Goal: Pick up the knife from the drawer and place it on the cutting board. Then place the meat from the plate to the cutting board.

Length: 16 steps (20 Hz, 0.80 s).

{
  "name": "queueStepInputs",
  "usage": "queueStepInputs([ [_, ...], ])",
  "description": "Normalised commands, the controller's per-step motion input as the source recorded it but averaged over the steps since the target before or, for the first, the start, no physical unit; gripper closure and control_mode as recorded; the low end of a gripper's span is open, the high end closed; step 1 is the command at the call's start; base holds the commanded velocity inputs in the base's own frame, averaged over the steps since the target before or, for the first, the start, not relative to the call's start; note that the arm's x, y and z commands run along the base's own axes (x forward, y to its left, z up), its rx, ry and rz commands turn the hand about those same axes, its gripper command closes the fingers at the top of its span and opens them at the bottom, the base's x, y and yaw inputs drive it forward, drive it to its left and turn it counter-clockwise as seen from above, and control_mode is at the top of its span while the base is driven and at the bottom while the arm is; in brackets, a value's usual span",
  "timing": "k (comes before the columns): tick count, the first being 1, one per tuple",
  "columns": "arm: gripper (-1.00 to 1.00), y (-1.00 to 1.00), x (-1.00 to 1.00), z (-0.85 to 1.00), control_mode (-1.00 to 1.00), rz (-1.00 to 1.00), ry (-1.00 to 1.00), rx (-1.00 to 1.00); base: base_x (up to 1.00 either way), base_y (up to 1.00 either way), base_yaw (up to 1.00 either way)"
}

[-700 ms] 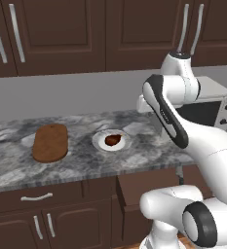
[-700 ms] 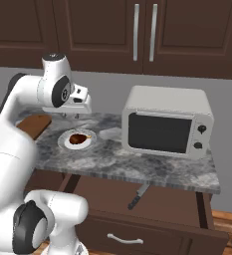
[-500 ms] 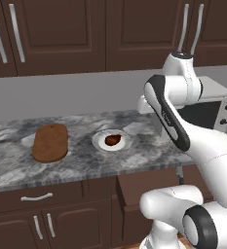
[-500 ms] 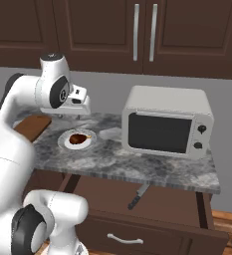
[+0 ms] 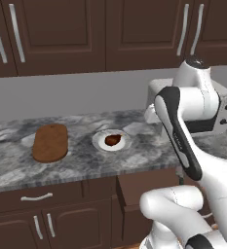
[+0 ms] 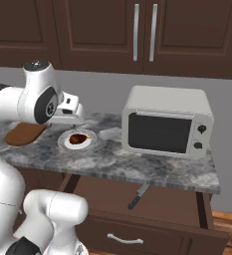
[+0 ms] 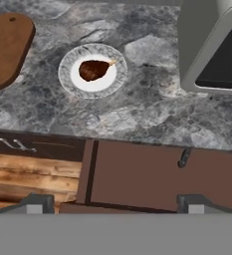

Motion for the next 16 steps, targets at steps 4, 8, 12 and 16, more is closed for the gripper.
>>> queueStepInputs([
  [4,-1.0,0.0,-0.62,0.0,-1.0,0.0,-0.12,0.0,0.0,0.0,0.0],
  [8,-1.0,-0.01,-0.53,0.01,-1.0,0.0,-0.06,0.0,0.0,0.0,0.0],
  [12,-1.0,0.0,-0.47,0.14,-1.0,0.0,-0.05,0.0,0.0,0.0,0.0],
  [16,-1.0,0.0,-0.27,0.15,1.0,0.0,-0.04,0.0,-0.2,0.0,0.0],
])
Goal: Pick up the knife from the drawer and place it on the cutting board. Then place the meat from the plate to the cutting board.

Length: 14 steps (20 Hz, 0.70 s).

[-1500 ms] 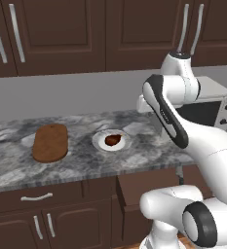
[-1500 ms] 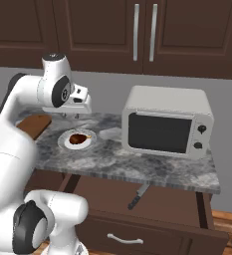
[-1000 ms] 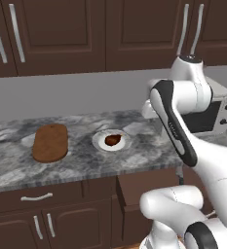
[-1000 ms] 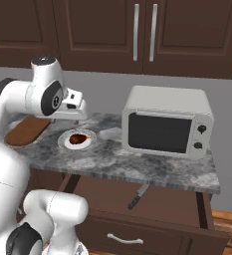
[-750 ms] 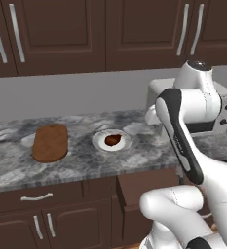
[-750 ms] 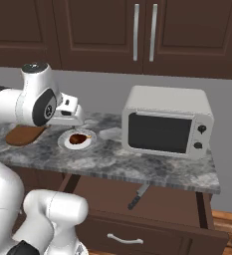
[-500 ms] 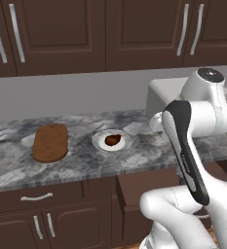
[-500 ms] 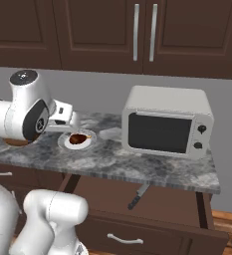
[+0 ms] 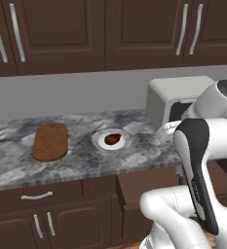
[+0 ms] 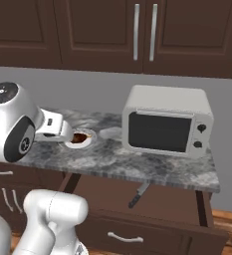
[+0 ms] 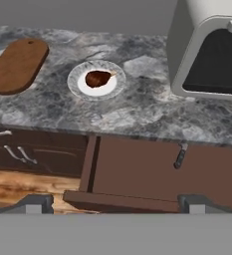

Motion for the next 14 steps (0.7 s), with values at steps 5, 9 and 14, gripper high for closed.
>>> queueStepInputs([
  [5,-1.0,0.0,0.0,0.0,1.0,0.0,0.0,0.0,-0.32,0.1,-0.18],
  [9,-1.0,0.0,0.0,0.0,1.0,0.0,0.0,0.0,-0.39,0.43,-0.32],
  [14,-1.0,0.0,0.0,0.0,1.0,0.0,0.0,0.0,-0.68,0.55,-0.35],
])
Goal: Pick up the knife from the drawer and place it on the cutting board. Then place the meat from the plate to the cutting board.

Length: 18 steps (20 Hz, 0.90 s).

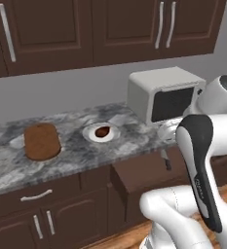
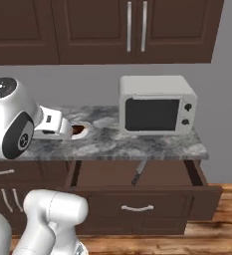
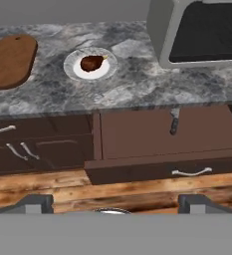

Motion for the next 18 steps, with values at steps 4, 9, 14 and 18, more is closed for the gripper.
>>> queueStepInputs([
  [4,-1.0,0.0,0.0,0.0,1.0,0.0,0.0,0.0,-0.7,0.87,-0.34],
  [9,-1.0,0.0,0.0,0.0,1.0,0.0,0.0,0.0,0.0,1.0,-0.23],
  [14,-1.0,0.0,0.0,0.0,1.0,0.0,0.0,0.0,-0.01,0.45,-0.44],
  [18,-1.0,0.0,0.0,0.0,1.0,0.0,0.0,0.0,-0.02,0.0,-0.45],
])
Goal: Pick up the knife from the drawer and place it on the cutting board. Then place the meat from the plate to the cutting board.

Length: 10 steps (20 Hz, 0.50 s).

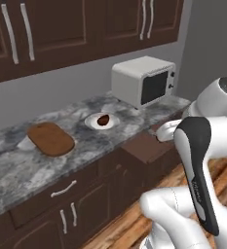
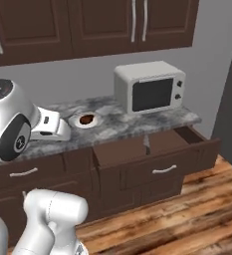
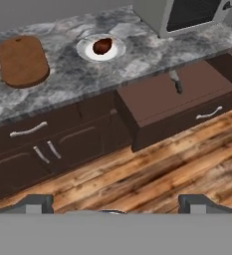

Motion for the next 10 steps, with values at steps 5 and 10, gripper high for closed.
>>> queueStepInputs([
  [5,-1.0,0.0,0.0,0.0,1.0,0.0,0.0,0.0,0.07,0.25,-0.46],
  [10,-1.0,0.0,0.0,0.0,1.0,0.0,0.0,0.0,0.08,0.44,-0.47],
])
